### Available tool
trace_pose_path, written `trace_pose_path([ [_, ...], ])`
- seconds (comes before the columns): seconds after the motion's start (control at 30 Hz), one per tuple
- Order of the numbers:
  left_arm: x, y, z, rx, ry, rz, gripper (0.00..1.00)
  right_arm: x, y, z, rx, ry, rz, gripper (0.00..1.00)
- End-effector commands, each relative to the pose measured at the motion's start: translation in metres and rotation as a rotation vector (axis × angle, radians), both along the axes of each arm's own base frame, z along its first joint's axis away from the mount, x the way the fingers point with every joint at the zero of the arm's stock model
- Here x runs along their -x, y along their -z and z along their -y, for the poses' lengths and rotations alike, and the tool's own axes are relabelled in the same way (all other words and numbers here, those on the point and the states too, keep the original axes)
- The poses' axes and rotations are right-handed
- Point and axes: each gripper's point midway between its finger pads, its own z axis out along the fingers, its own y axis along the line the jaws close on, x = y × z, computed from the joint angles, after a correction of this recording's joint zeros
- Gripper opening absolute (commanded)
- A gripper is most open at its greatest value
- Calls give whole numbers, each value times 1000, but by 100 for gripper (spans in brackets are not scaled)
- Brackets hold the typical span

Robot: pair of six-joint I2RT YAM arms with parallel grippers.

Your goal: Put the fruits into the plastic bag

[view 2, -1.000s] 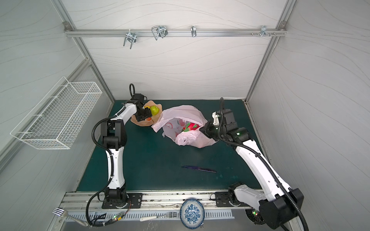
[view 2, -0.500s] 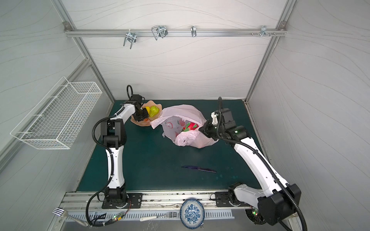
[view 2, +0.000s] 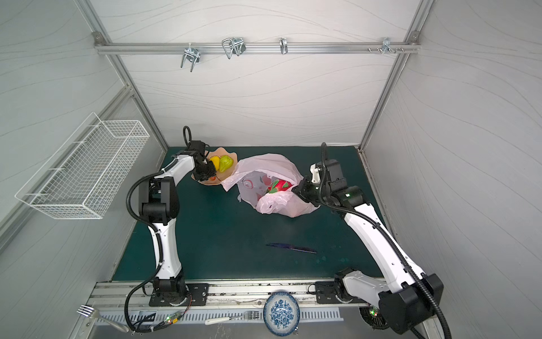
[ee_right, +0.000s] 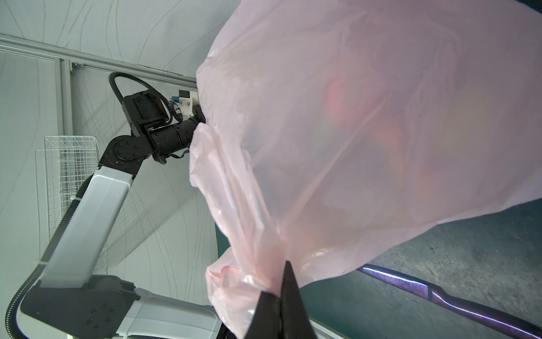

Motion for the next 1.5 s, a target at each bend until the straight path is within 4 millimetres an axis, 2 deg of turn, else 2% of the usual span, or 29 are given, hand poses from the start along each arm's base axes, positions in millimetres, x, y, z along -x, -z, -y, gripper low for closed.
trace_pose_path([
  [0.0,-5,-37,3,11,33,99,20,3,-1,4,-2,14,-2,0],
  [0.3,7,-68,7,34,50,151,18,4,-5,6,2,16,10,0],
  [0.6,17,-140,13,45,91,295,18,8,-8,8,0,16,22,0],
  [0.77,38,-162,18,65,112,333,18,8,-7,7,-3,13,20,0],
  [0.9,62,-165,27,85,142,342,17,8,-7,6,-7,12,20,0],
  [1.0,86,-167,42,85,197,356,16,7,-7,5,-11,10,19,0],
  [1.23,146,-152,94,73,352,369,16,5,-6,3,-14,5,17,0],
  [1.47,186,-150,149,80,498,437,16,6,-3,3,-16,1,6,0],
])
